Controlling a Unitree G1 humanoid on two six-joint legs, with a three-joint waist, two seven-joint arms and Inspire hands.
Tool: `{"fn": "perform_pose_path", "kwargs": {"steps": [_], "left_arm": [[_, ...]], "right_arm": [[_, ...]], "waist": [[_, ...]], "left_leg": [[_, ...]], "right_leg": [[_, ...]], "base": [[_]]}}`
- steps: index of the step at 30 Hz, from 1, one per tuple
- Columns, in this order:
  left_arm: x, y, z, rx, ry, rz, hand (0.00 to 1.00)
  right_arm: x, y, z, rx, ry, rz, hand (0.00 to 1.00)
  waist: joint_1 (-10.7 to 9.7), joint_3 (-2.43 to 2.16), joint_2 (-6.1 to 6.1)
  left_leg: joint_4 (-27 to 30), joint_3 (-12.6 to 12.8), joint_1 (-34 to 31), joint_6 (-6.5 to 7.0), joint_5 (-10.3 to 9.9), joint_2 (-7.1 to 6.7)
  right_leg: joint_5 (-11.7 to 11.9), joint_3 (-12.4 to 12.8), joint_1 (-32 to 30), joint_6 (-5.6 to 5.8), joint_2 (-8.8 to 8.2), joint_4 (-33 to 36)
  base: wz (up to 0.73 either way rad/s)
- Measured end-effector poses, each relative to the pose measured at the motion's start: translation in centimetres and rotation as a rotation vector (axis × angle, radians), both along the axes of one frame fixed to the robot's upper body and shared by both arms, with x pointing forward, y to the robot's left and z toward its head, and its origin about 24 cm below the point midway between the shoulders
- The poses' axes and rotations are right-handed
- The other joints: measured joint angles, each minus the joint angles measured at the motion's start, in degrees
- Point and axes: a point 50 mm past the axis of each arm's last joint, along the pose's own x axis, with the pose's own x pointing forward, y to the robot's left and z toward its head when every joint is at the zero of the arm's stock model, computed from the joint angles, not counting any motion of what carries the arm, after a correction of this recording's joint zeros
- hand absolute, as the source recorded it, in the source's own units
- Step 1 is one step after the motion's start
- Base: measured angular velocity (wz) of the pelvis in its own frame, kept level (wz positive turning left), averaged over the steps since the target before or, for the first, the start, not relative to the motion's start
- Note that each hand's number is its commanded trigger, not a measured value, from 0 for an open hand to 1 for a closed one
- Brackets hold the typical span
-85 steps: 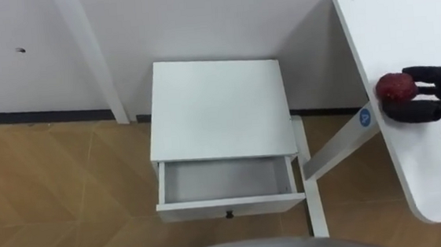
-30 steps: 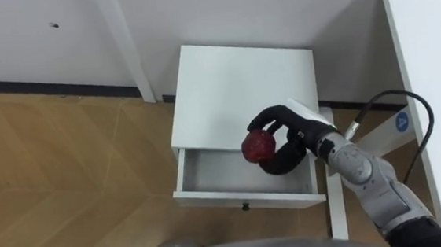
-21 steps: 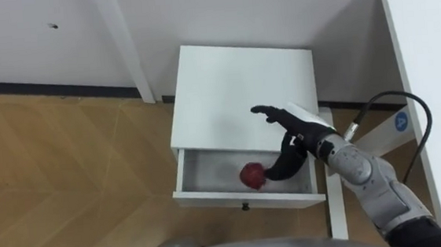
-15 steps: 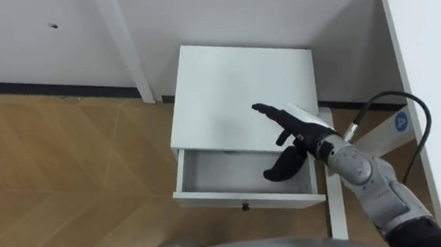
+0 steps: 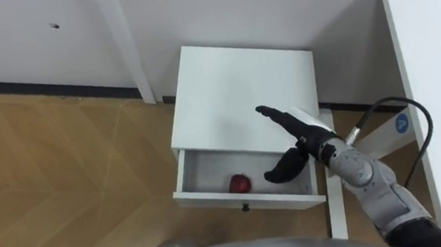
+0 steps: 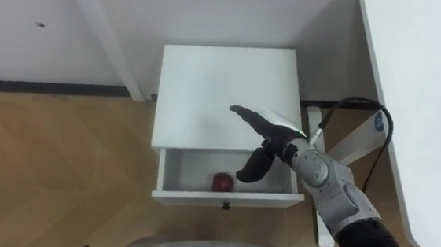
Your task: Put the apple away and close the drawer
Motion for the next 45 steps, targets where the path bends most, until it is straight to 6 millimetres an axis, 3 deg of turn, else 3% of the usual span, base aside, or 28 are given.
{"fn": "perform_pose_path", "kwargs": {"steps": [3, 5, 6, 8, 9, 10, 11, 12, 13, 14, 15, 16, 18, 19, 21, 23, 25, 26, 28, 29, 31, 32, 34, 37, 41, 45], "left_arm": [[-0.7, 0.0, 0.0, 0.017, 0.009, 0.027, 0.0], [-1.5, -0.2, -0.1, 0.014, 0.027, 0.035, 0.0], [-1.8, -0.4, -0.2, 0.008, 0.029, 0.051, 0.0], [-2.1, -0.7, -0.3, -0.001, 0.035, 0.083, 0.0], [-2.1, -0.8, -0.3, -0.001, 0.037, 0.085, 0.0], [-2.1, -0.6, -0.2, 0.009, 0.034, 0.092, 0.0], [-2.0, -0.3, -0.2, 0.018, 0.033, 0.091, 0.0], [-1.8, 0.1, -0.1, 0.033, 0.032, 0.089, 0.0], [-1.9, 0.5, 0.0, 0.042, 0.03, 0.094, 0.0], [-1.8, 0.8, 0.0, 0.048, 0.026, 0.099, 0.0], [-1.3, 1.2, 0.1, 0.058, 0.019, 0.118, 0.0], [-0.8, 1.5, 0.2, 0.065, 0.025, 0.124, 0.0], [-0.1, 1.6, 0.2, 0.068, 0.024, 0.12, 0.0], [-0.2, 1.8, 0.3, 0.073, 0.026, 0.123, 0.0], [-1.0, 1.7, 0.3, 0.074, 0.047, 0.125, 0.0], [-1.7, 1.7, 0.3, 0.075, 0.05, 0.128, 0.0], [-3.1, 2.0, 0.5, 0.092, 0.072, 0.129, 0.0], [-3.2, 2.0, 0.5, 0.095, 0.074, 0.131, 0.0], [-2.6, 2.2, 0.6, 0.104, 0.053, 0.143, 0.0], [-2.4, 2.2, 0.6, 0.11, 0.046, 0.145, 0.0], [-1.9, 2.4, 0.7, 0.128, 0.024, 0.163, 0.0], [-1.8, 2.4, 0.7, 0.132, 0.02, 0.162, 0.0], [-1.3, 2.5, 0.7, 0.131, 0.0, 0.186, 0.0], [-0.2, 2.3, 0.7, 0.118, -0.04, 0.2, 0.0], [0.3, 1.5, 0.5, 0.093, -0.058, 0.199, 0.0], [0.2, 1.2, 0.4, 0.068, -0.053, 0.195, 0.0]], "right_arm": [[-0.9, -1.8, -1.5, 0.056, 0.038, -0.2, 0.0], [-2.0, -3.4, -2.6, 0.069, 0.069, -0.34, 0.0], [-3.0, -4.7, -3.5, 0.044, 0.097, -0.42, 0.0], [-5.0, -6.9, -4.6, 0.013, 0.149, -0.578, 0.0], [-6.4, -8.3, -5.0, 0.003, 0.175, -0.685, 0.0], [-7.6, -9.4, -5.2, -0.003, 0.184, -0.778, 0.0], [-8.0, -9.8, -5.3, -0.007, 0.184, -0.816, 0.0], [-8.8, -10.7, -5.4, -0.014, 0.191, -0.888, 0.0], [-9.5, -11.4, -5.5, 0.005, 0.19, -0.964, 0.0], [-9.5, -11.6, -5.4, 0.021, 0.18, -0.999, 0.0], [-9.3, -11.8, -5.2, 0.051, 0.148, -1.035, 0.0], [-9.5, -12.0, -5.1, 0.068, 0.127, -1.066, 0.0], [-10.7, -12.3, -5.6, 0.051, 0.165, -1.105, 0.0], [-11.6, -12.2, -6.1, 0.035, 0.21, -1.113, 0.0], [-12.1, -11.9, -6.5, 0.02, 0.255, -1.113, 0.0], [-12.2, -11.7, -6.6, 0.025, 0.277, -1.119, 0.0], [-12.8, -11.3, -7.1, 0.023, 0.319, -1.11, 0.0], [-13.0, -11.1, -7.2, 0.024, 0.332, -1.109, 0.0], [-14.0, -10.7, -7.7, 0.024, 0.383, -1.116, 0.0], [-14.2, -10.6, -7.8, 0.024, 0.396, -1.115, 0.0], [-14.7, -10.1, -8.2, 0.035, 0.434, -1.106, 0.0], [-14.6, -10.0, -8.2, 0.039, 0.442, -1.103, 0.0], [-14.9, -9.8, -8.5, 0.046, 0.472, -1.096, 0.0], [-15.0, -9.2, -8.7, 0.068, 0.502, -1.086, 0.0], [-15.4, -9.0, -8.9, 0.076, 0.543, -1.085, 0.0], [-15.8, -8.7, -9.1, 0.095, 0.578, -1.083, 0.0]], "waist": [[-0.9, 0.18, 0.41], [-1.8, -0.08, 0.86], [-2.6, -0.26, 1.27], [-3.8, -0.18, 2.11], [-4.8, -0.25, 2.92], [-5.9, -0.08, 3.0], [-6.4, -0.09, 3.03], [-7.3, -0.17, 3.5], [-7.7, 0.01, 5.14], [-7.4, 0.12, 5.56], [-7.7, 0.33, 6.67], [-8.4, 0.73, 8.58], [-8.9, 0.95, 9.78], [-9.0, 0.83, 9.3], [-9.2, 0.97, 8.68], [-9.3, 0.99, 7.44], [-8.6, 0.79, 5.09], [-8.1, 0.6, 4.85], [-6.2, 0.18, 2.89], [-6.0, 0.01, 2.34], [-5.3, -0.61, 0.72], [-5.0, -0.76, 0.47], [-4.7, -0.53, -0.01], [-4.8, -0.52, 0.34], [-4.9, -0.58, 0.75], [-4.7, -0.12, 0.93]], "left_leg": [[0.2, 0.0, 0.1, 0.15, -0.1, -0.03], [0.4, -0.1, 0.1, 0.36, -0.3, -0.12], [0.9, 0.1, 0.2, 0.58, -0.7, -0.28], [2.7, 0.1, -0.5, 1.33, -1.9, -0.96], [3.7, 0.1, -0.5, 2.02, -2.6, -1.36], [4.9, 0.1, -0.6, 2.79, -3.1, -2.43], [5.6, 0.1, -0.7, 3.23, -3.5, -2.79], [7.9, 0.3, -0.6, 4.15, -4.5, -2.75], [10.5, 0.3, -1.2, 5.01, -5.8, -1.83], [11.6, 0.4, -1.9, 5.2, -6.3, -1.39], [14.0, -0.2, -3.7, 5.35, -6.8, -0.02], [15.5, -1.9, -5.3, 5.35, -6.9, 1.68], [16.1, -3.2, -6.1, 5.22, -6.8, 3.38], [16.2, -3.4, -5.6, 5.31, -6.9, 3.39], [16.7, -3.8, -5.1, 5.72, -7.4, 2.76], [16.6, -4.5, -5.0, 5.48, -7.7, 1.45], [15.4, -4.6, -4.4, 5.56, -7.5, -0.81], [15.1, -4.5, -4.3, 5.51, -7.5, -1.11], [11.7, -4.1, -3.5, 5.17, -5.9, -2.31], [10.3, -4.0, -3.1, 4.94, -5.3, -2.54], [5.0, -3.6, -0.9, 3.11, -3.4, -2.91], [4.1, -3.4, -0.6, 2.73, -3.2, -2.85], [1.8, -2.9, 1.5, 2.29, -2.8, -2.49], [1.1, -2.7, 2.5, 2.24, -2.6, -1.45], [0.6, -2.7, 2.5, 1.9, -2.4, -0.92], [-0.2, -2.9, 2.8, 1.48, -2.1, -0.74]], "right_leg": [[0.0, -1.1, 0.5, 0.04, -0.2, 0.0], [0.0, -1.9, 0.8, 0.09, -0.42, 0.2], [-0.3, -1.7, 0.7, 0.58, -0.75, 1.1], [-2.6, -2.2, -1.3, 1.87, -2.38, 7.3], [-4.1, -2.6, -5.2, 2.26, -4.4, 16.6], [-3.2, -2.5, -10.8, 2.03, -6.86, 29.4], [-1.5, -1.7, -14.0, 1.58, -8.27, 35.7], [6.1, 2.8, -21.5, 1.28, -9.41, 47.0], [13.8, 7.0, -29.0, 2.2, -8.28, 58.4], [12.5, 8.1, -33.3, 1.43, -7.44, 66.4], [9.1, 9.2, -41.5, -0.1, -5.19, 83.6], [6.3, 7.9, -48.7, -0.66, -3.2, 96.4], [3.5, 7.1, -55.0, -0.14, -2.91, 106.8], [2.6, 8.6, -56.0, 0.3, -3.51, 109.2], [2.2, 10.7, -52.4, 0.76, -4.86, 105.6], [2.1, 11.0, -44.1, 1.55, -6.94, 90.4], [1.5, 9.4, -27.6, 3.4, -7.74, 57.1], [1.4, 9.0, -23.9, 3.6, -7.39, 49.3], [0.5, 7.3, -13.6, 4.49, -5.7, 24.9], [0.6, 7.1, -11.7, 4.53, -5.23, 20.0], [2.9, 6.5, -5.2, 3.76, -3.79, 6.0], [3.2, 6.6, -4.0, 3.77, -3.41, 4.0], [3.4, 6.4, -0.9, 3.78, -2.63, -0.6], [2.8, 6.3, 0.0, 3.09, -1.22, -1.3], [2.1, 5.5, 0.0, 2.44, -0.61, -1.4], [1.8, 5.2, 0.0, 2.05, -0.29, -2.0]], "base": [[0.05], [0.09], [0.08], [0.15], [0.18], [0.19], [0.06], [-0.08], [-0.31], [-0.53], [-0.44], [-0.23], [0.17], [0.2], [0.2], [0.19], [0.07], [0.0], [-0.06], [-0.06], [-0.14], [-0.22], [-0.15], [-0.02], [0.03], [0.01]]}}
